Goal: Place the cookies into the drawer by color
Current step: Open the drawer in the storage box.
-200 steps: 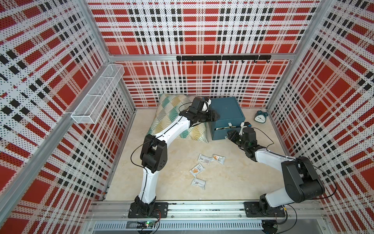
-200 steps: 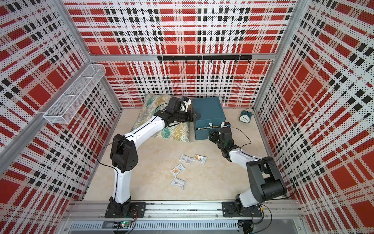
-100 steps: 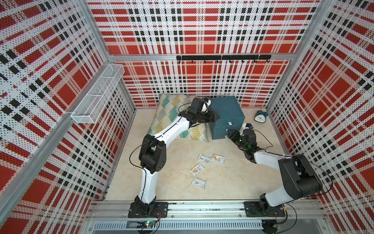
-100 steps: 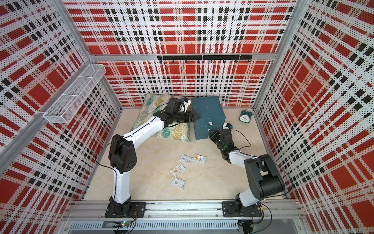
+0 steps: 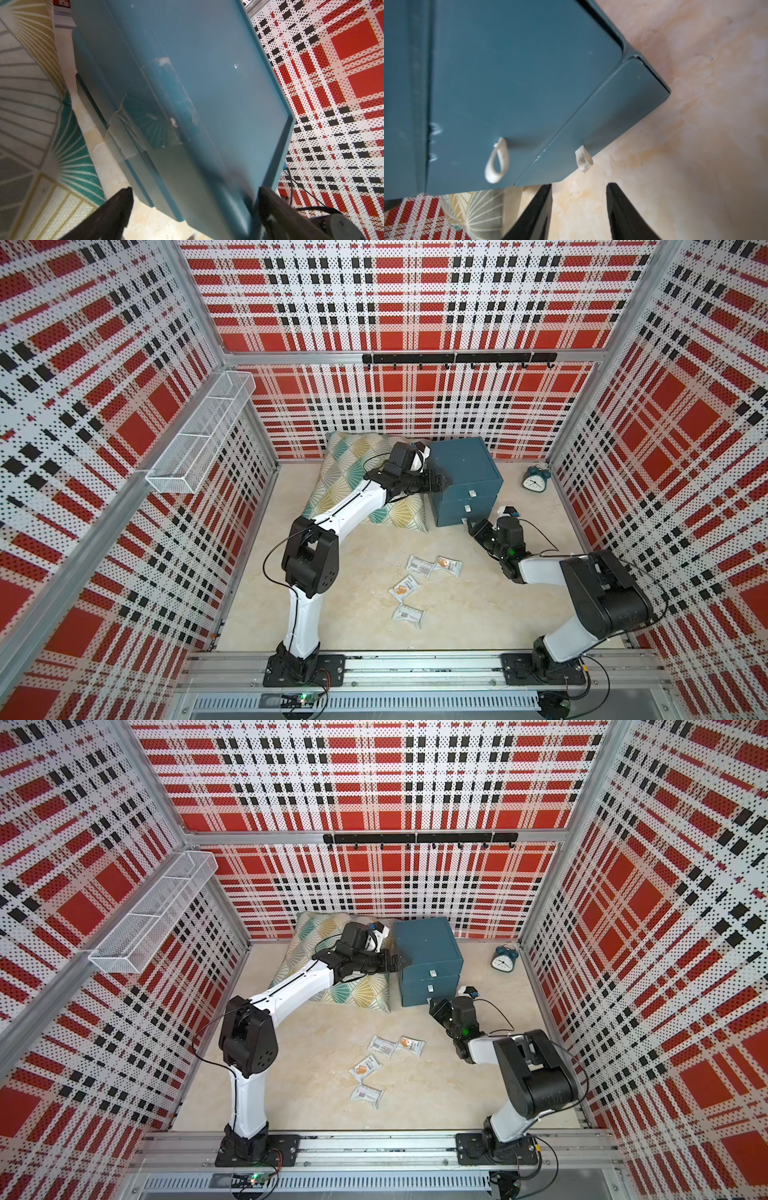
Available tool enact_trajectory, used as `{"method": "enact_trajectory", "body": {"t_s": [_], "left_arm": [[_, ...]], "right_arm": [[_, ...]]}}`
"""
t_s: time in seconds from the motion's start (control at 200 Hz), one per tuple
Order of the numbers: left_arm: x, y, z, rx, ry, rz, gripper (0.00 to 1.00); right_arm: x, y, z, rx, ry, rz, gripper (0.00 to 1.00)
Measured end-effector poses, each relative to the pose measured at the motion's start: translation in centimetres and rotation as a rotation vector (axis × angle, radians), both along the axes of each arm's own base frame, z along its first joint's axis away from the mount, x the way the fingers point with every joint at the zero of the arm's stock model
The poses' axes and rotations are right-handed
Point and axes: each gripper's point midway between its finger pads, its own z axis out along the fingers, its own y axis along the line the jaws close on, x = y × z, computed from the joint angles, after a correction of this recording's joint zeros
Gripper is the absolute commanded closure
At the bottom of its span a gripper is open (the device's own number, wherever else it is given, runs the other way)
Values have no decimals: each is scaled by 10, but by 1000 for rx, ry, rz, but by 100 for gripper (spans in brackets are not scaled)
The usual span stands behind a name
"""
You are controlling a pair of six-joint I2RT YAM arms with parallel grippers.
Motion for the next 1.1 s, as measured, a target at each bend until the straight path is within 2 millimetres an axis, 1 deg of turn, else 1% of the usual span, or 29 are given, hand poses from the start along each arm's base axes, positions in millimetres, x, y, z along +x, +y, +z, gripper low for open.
{"method": "enact_trajectory", "body": {"t_s": [0.065,0.155,0.336,0.511,0.606,0.721,0.827,0.972,1.097], "left_arm": [[0,0,0,0,0,0,1],[0,0,0,0,0,0,1],[0,0,0,0,0,0,1],[0,0,0,-1,0,0,1],[0,0,0,-1,1,0,1],[0,0,0,-1,2,-1,1],[0,1,0,-2,1,-1,1],[0,1,0,-2,2,-1,1],[0,1,-1,-2,2,-1,1]], "right_arm": [[3,3,-8,10,15,6,54],[9,7,-14,28,21,10,56],[21,12,-16,59,5,10,61],[29,14,-16,77,-9,6,70],[31,15,-16,84,-13,2,82],[32,14,-16,90,-13,-3,93],[32,14,-16,95,-14,-6,100],[29,12,-16,92,-13,-14,100],[16,8,-16,85,-6,-21,100]]}}
